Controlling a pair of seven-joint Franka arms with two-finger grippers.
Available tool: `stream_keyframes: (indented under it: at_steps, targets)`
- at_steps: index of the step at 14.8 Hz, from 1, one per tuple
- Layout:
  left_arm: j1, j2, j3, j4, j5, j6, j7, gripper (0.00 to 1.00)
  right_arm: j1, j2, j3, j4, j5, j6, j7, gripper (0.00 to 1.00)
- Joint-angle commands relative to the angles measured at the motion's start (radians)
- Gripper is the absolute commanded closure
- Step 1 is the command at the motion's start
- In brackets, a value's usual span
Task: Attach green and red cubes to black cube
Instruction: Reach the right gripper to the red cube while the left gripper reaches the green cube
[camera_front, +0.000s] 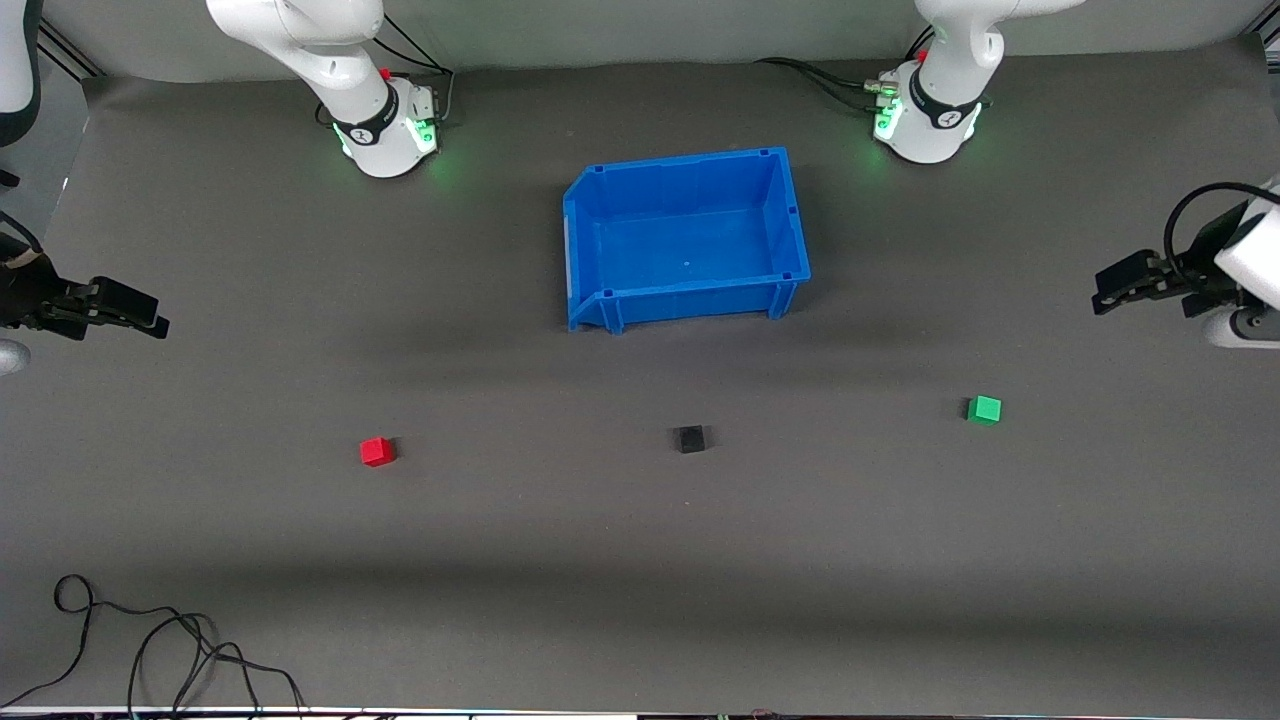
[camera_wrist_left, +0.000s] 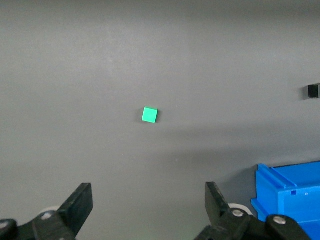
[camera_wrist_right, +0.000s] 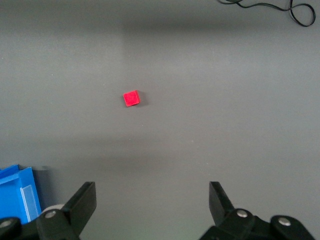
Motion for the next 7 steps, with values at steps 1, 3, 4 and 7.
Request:
stream_keyframes:
  at_steps: [1,3,4,7]
  targets:
    - [-0.004,0.019,0.005,0.017,-0.009,0.01,0.001,0.01,0.003,-0.022,0.001,-0.018,0.019,-0.001,0.01,0.0]
    - [-0.006,0.018,0.005,0.018,-0.009,0.002,0.0,0.01,0.003,-0.018,0.001,-0.016,0.019,-0.001,0.012,0.0]
    - [-0.009,0.018,0.005,0.018,-0.009,0.001,0.0,0.01,0.003,-0.015,0.001,-0.012,0.02,-0.001,0.018,0.0]
    - [-0.003,0.032,0.005,0.012,-0.01,0.007,-0.013,0.0,0.004,-0.008,0.01,0.001,0.027,0.005,0.215,0.0]
